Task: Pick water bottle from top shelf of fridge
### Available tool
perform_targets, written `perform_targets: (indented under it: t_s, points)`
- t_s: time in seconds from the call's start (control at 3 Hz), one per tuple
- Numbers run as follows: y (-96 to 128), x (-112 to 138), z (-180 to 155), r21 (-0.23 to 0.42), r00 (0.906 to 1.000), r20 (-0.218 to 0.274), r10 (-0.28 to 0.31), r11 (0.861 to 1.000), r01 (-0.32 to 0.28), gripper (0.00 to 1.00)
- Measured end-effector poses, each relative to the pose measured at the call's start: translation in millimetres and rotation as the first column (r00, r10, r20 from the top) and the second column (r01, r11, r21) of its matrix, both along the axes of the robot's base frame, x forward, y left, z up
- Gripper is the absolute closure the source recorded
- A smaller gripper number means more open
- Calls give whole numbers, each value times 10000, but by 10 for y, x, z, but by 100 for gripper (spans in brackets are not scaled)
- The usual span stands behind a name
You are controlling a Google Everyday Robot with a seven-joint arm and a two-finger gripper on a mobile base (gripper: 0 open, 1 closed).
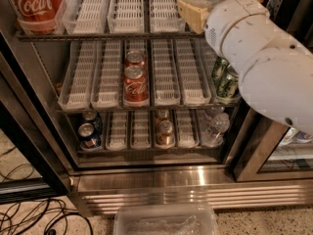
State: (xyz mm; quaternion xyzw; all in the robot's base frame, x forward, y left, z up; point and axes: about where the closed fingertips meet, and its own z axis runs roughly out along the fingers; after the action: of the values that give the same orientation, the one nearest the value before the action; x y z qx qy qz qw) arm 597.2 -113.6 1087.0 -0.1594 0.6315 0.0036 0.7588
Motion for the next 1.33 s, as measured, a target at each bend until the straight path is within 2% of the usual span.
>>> perform_targets:
  t_s: [1.33]
  points:
    - [-175,342,62,-160,9923,421,-1167,9929,1175,29]
